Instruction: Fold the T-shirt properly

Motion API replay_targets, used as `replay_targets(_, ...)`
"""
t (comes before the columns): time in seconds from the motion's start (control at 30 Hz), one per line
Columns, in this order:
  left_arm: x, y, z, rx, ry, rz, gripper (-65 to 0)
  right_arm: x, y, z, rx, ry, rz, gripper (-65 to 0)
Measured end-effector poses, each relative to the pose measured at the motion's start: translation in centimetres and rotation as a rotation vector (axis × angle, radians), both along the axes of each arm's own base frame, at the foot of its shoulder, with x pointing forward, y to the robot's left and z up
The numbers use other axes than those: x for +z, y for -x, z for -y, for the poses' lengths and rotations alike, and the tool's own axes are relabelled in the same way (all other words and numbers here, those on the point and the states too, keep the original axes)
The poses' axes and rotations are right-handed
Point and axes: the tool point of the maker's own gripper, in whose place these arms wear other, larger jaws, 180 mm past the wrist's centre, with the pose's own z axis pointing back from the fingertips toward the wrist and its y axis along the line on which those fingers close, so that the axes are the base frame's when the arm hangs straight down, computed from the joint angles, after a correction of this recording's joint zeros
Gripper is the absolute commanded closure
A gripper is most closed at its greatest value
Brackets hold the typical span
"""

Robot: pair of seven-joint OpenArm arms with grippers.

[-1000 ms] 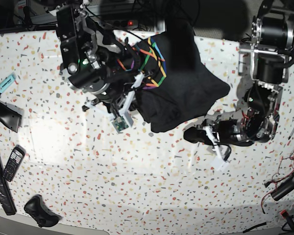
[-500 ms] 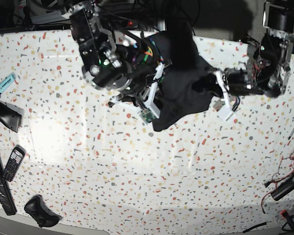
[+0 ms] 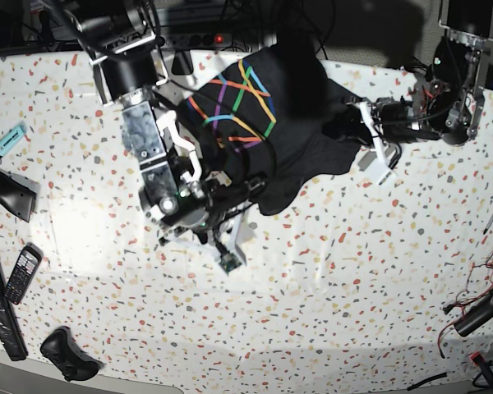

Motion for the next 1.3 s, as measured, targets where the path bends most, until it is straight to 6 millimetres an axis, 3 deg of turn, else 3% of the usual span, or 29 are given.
replay_targets(0.13,0.8,-1.3,-1.4,0.066,0.005,0.037,0.0,0.9,0.8,0.2,-0.001,0.023,-0.013,0.0)
replay_targets(0.3,3.9,-4.0,-5.6,0.201,-0.01,0.146,0.0,0.7,3.8,-0.6,0.013,-0.016,-0.039,0.0)
replay_targets(0.37,4.4,-3.7,-6.7,0.241,-0.001,0.154,0.0,0.3,5.3,-0.8,0.018,-0.026,-0.052,0.0)
replay_targets(0.47,3.4,-1.7,-7.4,0.249,-0.029,0.109,0.0,-0.1,7.6,-0.8,0.025,-0.031,-0.075,0.0)
replay_targets(0.63,2.7,1.8,-6.8,0.232,-0.018,0.059,0.0,0.5,10.7,-1.0,0.028,-0.053,-0.082,0.0)
replay_targets(0.93,1.1,7.0,-5.7,0.217,-0.007,-0.051,0.0,-3.0,16.2,-0.1,0.029,-0.024,-0.224,0.0)
replay_targets(1.07,1.8,5.6,-5.0,0.249,0.034,0.004,0.0,-3.6,17.3,-0.2,0.028,-0.028,-0.249,0.0)
replay_targets(1.17,1.3,4.3,-4.6,0.215,-0.036,0.057,0.0,-3.7,17.7,-0.4,0.029,-0.041,-0.248,0.0)
replay_targets(1.3,0.8,3.0,-2.2,0.159,-0.041,0.094,0.0,-3.7,17.8,-0.6,0.03,-0.06,-0.235,0.0)
